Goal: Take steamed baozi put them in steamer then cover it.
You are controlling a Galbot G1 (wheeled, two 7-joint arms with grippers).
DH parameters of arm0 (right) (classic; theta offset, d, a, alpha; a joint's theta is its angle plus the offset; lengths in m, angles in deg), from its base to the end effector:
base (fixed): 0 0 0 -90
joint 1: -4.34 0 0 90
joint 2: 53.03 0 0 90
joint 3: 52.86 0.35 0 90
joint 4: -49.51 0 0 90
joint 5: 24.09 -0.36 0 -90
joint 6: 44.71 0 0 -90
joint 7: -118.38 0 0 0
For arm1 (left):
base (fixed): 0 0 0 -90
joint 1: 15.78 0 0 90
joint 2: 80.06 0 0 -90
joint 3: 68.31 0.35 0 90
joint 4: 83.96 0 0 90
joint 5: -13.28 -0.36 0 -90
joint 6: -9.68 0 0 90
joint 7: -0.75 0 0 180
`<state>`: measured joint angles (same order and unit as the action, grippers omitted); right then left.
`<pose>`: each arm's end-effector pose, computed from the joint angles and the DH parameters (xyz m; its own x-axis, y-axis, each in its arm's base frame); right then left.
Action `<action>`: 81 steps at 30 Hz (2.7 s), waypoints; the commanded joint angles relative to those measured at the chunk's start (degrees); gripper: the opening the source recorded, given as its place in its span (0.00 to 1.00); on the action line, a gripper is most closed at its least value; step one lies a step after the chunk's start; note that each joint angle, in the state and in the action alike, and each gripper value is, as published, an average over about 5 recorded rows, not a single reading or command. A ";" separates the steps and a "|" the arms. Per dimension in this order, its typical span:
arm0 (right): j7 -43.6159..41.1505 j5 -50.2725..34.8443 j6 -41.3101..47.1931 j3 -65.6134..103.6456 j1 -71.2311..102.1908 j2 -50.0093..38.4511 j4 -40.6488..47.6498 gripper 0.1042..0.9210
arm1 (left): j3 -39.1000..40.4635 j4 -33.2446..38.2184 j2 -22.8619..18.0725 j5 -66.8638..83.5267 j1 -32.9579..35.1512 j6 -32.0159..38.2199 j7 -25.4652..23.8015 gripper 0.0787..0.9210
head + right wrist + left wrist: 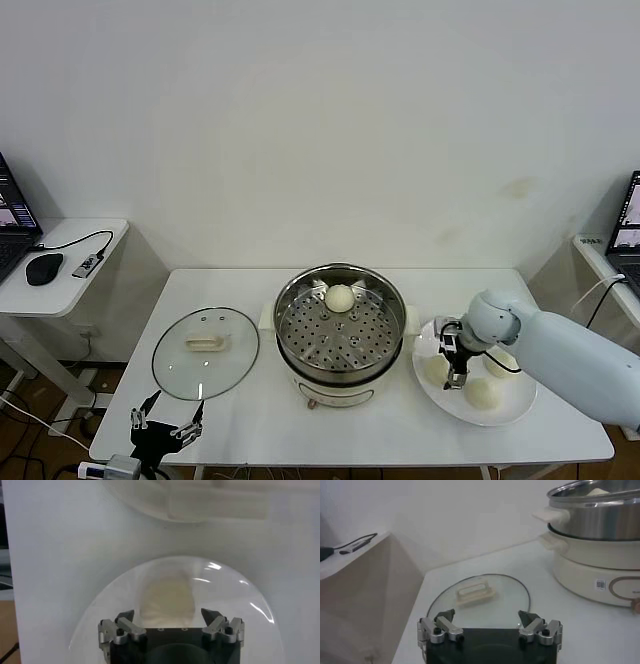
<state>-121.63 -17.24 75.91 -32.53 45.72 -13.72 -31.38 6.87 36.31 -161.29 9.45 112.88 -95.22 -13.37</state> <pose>0.4686 -0.1037 -0.2483 -0.1377 -0.0767 0.9875 -0.9865 0.0996 -0.1299 0.1382 0.1043 -0.3084 -0.9096 0.0154 0.4152 0.1277 0.9613 0.2442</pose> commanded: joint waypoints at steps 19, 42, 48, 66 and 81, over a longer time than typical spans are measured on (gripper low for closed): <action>-1.26 -2.85 -0.35 0.52 -3.97 -4.75 -2.25 0.52 | -0.02 -0.32 -0.56 -0.08 -0.46 0.02 0.30 0.88; -5.50 -33.47 9.20 -28.45 -51.27 7.88 -9.50 0.52 | 0.35 2.07 0.71 -2.37 -2.71 0.05 0.46 0.88; -4.69 -35.55 10.62 -28.39 -49.93 17.95 -4.05 0.53 | 0.23 2.93 -0.06 -2.24 -2.70 -0.06 0.39 0.88; -3.34 -27.03 10.77 -25.30 -34.76 35.81 10.25 0.53 | -0.61 3.84 -0.97 -1.02 -2.79 -0.87 0.08 0.88; -2.87 -22.09 10.22 -24.79 -31.02 39.49 16.32 0.52 | -0.44 3.16 -0.01 -0.26 -3.34 -1.28 -0.33 0.88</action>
<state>-124.64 -41.45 86.12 -57.35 12.45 22.62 -18.77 6.39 39.39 -161.40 9.20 109.56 -96.46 -13.65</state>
